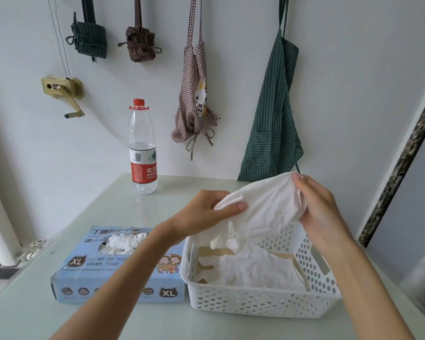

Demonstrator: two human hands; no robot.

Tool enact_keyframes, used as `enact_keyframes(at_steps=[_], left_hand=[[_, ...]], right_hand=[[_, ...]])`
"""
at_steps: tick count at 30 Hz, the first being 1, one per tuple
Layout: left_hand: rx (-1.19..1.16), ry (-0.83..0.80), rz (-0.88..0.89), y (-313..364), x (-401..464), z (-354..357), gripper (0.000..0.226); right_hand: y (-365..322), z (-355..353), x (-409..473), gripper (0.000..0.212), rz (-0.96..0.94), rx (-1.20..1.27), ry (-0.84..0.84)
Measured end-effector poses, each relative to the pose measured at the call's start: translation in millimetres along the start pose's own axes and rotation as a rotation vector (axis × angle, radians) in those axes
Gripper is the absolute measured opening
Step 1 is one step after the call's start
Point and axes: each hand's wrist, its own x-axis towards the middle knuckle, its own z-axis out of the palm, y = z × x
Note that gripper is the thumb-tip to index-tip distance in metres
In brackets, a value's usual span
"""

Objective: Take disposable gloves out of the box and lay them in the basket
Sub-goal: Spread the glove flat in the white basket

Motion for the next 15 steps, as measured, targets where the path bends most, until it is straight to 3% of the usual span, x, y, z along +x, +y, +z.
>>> enact_keyframes(at_steps=[4,6,8,11,13,15], left_hand=[[-0.109,-0.045,-0.013,1,-1,0,0.060],[-0.091,-0.100,-0.015,-2,2,3,0.077],[-0.075,-0.141,-0.026,-3,4,4,0.079],[-0.055,-0.167,-0.053,-6,5,2,0.060],[-0.013,-0.103,-0.034,-7,5,-1,0.030],[0.082,-0.030,0.042,-5,6,-3,0.017]], right_hand=[[-1,-10,0,0.016,-0.347,-0.501,0.013],[-8,-12,3,0.016,-0.420,-0.613,-0.029],[-15,-12,5,0.016,-0.427,-0.667,-0.104],[-26,-16,5,0.014,-0.309,-0.674,-0.210],[-30,-25,6,0.019,-0.183,-0.726,-0.241],[-29,-32,7,0.021,-0.092,-0.794,-0.229]])
